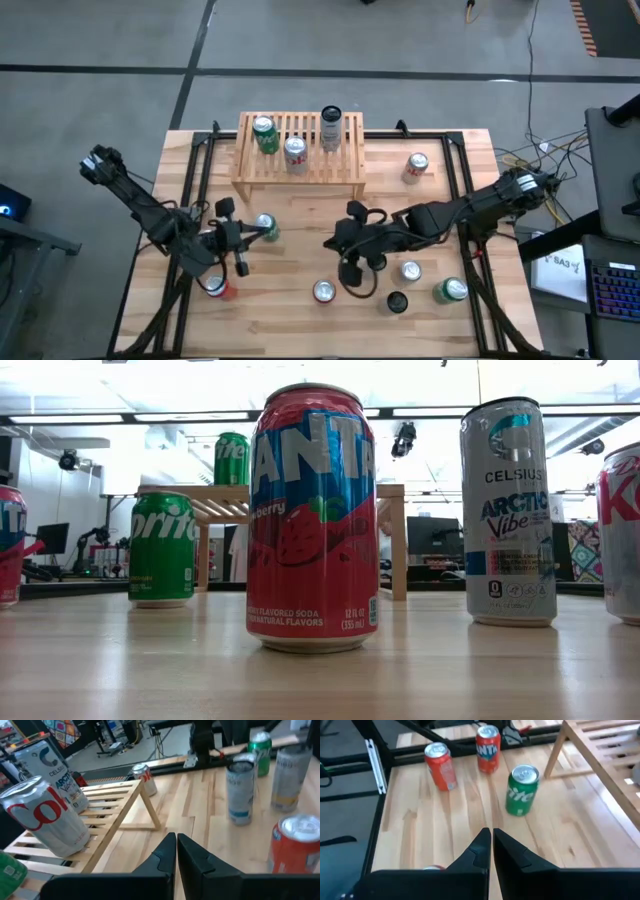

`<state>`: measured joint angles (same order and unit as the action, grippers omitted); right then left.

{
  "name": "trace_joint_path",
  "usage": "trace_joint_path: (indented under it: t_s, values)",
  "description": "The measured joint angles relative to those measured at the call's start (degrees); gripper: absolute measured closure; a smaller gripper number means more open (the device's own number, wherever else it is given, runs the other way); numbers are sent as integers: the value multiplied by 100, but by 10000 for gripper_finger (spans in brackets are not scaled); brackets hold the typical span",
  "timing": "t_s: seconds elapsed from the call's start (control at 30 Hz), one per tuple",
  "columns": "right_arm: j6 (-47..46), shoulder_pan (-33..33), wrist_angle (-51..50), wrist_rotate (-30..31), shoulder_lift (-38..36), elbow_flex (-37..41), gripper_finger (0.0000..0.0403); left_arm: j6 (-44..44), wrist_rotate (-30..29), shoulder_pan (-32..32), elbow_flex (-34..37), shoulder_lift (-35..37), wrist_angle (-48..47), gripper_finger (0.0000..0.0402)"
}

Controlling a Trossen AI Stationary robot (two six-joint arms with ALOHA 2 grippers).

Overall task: Place canned beverage on shelf
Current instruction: Put the bottom green soda can on the shelf

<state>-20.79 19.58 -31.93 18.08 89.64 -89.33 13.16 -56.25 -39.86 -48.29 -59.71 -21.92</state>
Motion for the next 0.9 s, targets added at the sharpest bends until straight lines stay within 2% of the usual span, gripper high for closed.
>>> trace_joint_path:
  t_s: [0.27, 0.4, 0.63, 0.73, 0.9]
  values:
    - [-502, -13, -681, -6, 126, -331, 394, -92, 124, -1, 0, -312, -3, 401]
    - [-519, -11, -864, -6, 127, -331, 394, -501, 1085, -1, 1, -537, 222, 401]
    - [-519, -11, -1019, -15, 169, -312, 394, -2050, 2455, 47, 2, -942, 1405, 401]
    - [-481, -11, -1013, -14, 169, -311, 394, -2490, 2663, 195, 2, -1011, 1797, 401]
    - [-401, -11, -1027, -9, 169, -301, 394, -2677, 2731, 637, 29, -872, 1741, 401]
